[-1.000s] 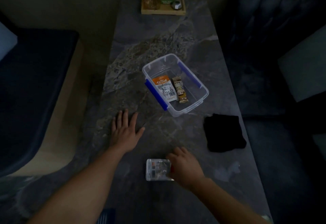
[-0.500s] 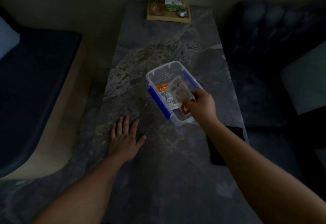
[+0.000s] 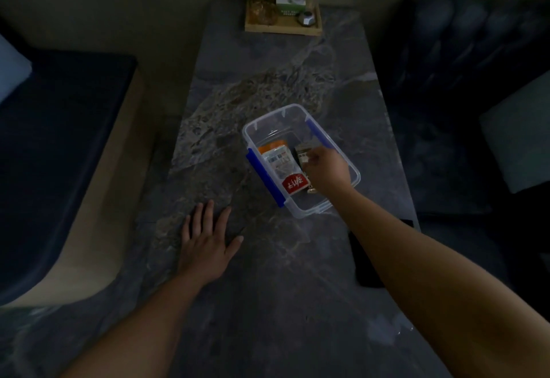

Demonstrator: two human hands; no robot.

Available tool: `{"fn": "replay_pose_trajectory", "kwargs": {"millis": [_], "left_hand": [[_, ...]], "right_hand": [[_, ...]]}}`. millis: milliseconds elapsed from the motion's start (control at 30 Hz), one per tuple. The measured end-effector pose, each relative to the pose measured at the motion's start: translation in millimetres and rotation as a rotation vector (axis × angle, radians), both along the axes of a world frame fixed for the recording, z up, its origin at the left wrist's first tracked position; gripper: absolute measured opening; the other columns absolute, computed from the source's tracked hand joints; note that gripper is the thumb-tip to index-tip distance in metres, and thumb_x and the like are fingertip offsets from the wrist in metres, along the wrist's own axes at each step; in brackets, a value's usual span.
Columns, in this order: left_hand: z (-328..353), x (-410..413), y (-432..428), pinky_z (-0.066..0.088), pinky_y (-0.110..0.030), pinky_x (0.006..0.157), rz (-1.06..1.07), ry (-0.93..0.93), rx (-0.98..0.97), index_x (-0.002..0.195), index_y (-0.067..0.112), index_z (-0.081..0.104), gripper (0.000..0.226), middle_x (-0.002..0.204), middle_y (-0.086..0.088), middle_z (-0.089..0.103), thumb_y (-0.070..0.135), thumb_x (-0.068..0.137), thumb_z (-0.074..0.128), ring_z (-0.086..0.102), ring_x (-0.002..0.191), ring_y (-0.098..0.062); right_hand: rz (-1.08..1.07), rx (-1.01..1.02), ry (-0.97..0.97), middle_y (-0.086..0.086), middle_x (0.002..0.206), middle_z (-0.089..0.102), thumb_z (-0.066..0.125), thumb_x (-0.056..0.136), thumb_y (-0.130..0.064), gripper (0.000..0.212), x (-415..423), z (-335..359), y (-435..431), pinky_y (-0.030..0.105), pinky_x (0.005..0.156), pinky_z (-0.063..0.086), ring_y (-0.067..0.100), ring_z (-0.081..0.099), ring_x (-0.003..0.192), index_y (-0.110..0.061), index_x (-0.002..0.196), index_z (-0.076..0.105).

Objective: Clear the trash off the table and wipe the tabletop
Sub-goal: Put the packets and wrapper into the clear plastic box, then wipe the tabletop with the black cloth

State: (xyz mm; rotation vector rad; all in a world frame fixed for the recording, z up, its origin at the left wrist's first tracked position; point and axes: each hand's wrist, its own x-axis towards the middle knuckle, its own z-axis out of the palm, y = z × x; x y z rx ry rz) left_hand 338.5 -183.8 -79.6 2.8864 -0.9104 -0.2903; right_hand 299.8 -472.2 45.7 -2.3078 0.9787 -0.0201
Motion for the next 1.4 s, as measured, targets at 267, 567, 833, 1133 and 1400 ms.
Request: {"fn": "replay_pose_trajectory", "kwargs": {"millis": [267, 567, 833, 1133, 1400], "left_hand": [[0, 2, -1, 0.003, -0.052, 0.121, 0.001, 0.033, 0.021, 0.153, 0.036, 0.012, 0.075, 0.166, -0.009, 0.006, 0.073, 0.088, 0.025, -0.001, 0.151, -0.030], [40, -59, -42, 0.019, -0.058, 0.118, -0.059, -0.020, -0.106, 0.147, 0.020, 0.036, 0.068, 0.156, -0.016, 0.032, 0.039, 0.086, 0.061, 0.025, 0.145, -0.036], [15, -140, -66, -0.001, -0.057, 0.121, -0.259, 0.063, 0.033, 0.153, 0.039, 0.009, 0.073, 0.166, -0.012, 0.004, 0.069, 0.088, 0.022, -0.006, 0.152, -0.032], [15, -136, -70, -0.010, -0.054, 0.120, -0.248, 0.149, 0.107, 0.151, 0.045, -0.004, 0.079, 0.166, -0.006, -0.011, 0.077, 0.083, 0.020, -0.020, 0.150, -0.027], [20, -139, -69, -0.006, -0.056, 0.120, -0.283, 0.127, 0.115, 0.153, 0.038, 0.006, 0.077, 0.166, -0.011, -0.004, 0.074, 0.087, 0.021, -0.011, 0.151, -0.032]], "right_hand": [[-0.182, -0.112, -0.264, 0.000, 0.098, 0.067, 0.067, 0.089, -0.015, 0.013, -116, 1, -11, 0.034, 0.075, 0.055, 0.014, 0.064, 0.086, -0.016, 0.102, 0.068], [-0.008, -0.144, 0.364, 0.009, 0.146, 0.040, 0.060, 0.075, -0.075, 0.084, -209, -58, -24, 0.052, 0.102, 0.044, 0.037, 0.034, 0.131, -0.029, 0.143, 0.042], [0.043, -0.398, 0.258, 0.015, 0.129, 0.054, 0.066, 0.087, -0.025, 0.041, -207, -73, -38, 0.047, 0.088, 0.047, 0.043, 0.047, 0.108, -0.013, 0.125, 0.061], [-0.326, 0.012, -0.205, -0.002, 0.084, 0.068, 0.071, 0.083, -0.014, 0.012, -240, -22, -38, 0.031, 0.058, 0.052, 0.013, 0.062, 0.072, -0.017, 0.094, 0.067], [-0.377, -0.010, -0.145, -0.003, 0.097, 0.065, 0.076, 0.076, -0.003, 0.030, -386, 4, 140, 0.037, 0.074, 0.054, 0.018, 0.063, 0.086, -0.015, 0.103, 0.070]]}}
